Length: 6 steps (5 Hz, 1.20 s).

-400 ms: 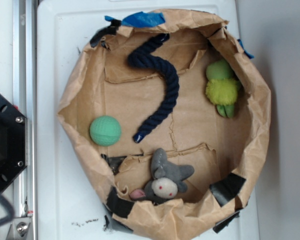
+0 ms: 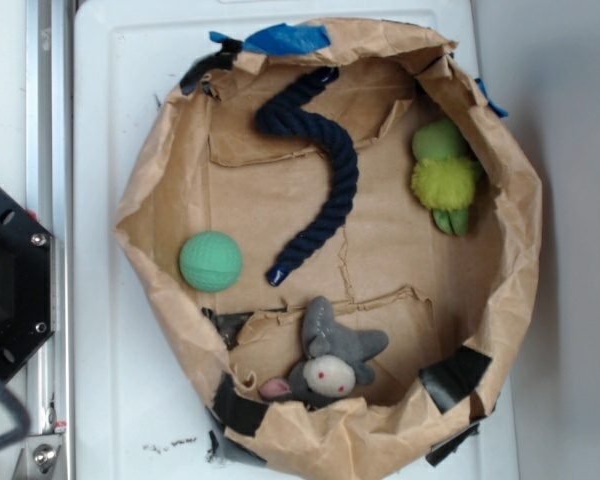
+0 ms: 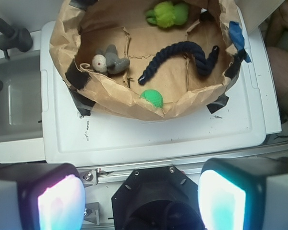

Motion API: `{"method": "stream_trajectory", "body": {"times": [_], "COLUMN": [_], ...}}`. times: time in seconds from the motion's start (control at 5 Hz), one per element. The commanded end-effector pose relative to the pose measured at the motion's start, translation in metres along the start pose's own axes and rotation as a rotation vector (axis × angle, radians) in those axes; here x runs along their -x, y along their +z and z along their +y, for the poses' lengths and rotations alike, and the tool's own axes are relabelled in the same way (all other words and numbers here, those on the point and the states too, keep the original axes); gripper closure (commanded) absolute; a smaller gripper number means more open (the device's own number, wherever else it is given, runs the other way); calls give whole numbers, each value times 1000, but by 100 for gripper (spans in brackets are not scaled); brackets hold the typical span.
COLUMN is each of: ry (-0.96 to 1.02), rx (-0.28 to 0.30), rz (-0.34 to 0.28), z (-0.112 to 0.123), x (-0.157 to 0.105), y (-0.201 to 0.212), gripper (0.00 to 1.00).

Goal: Grab the blue rope.

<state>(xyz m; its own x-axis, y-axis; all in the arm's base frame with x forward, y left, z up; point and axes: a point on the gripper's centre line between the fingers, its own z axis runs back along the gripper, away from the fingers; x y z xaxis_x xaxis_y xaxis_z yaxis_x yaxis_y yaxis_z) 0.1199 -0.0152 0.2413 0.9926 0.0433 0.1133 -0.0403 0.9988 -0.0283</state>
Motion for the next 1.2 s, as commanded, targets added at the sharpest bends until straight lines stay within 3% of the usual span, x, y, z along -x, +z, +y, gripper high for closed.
{"method": "stream_trajectory", "body": {"times": [0.0,0.2,0.4,0.6,0.8,1.0], "ry": [165,293,521,758,867,707], "rx": [2,-11,-30,-70,-139,-117], "rz": [-59,-86,-175,-238,-294,-239], "z": [7,13,23,34,38,41], "x": [-94,-138,-157,-155,-135,-136], "y": [-47,-78,-103,-121,-135,-142], "gripper": [0,0,0,0,0,0]}}
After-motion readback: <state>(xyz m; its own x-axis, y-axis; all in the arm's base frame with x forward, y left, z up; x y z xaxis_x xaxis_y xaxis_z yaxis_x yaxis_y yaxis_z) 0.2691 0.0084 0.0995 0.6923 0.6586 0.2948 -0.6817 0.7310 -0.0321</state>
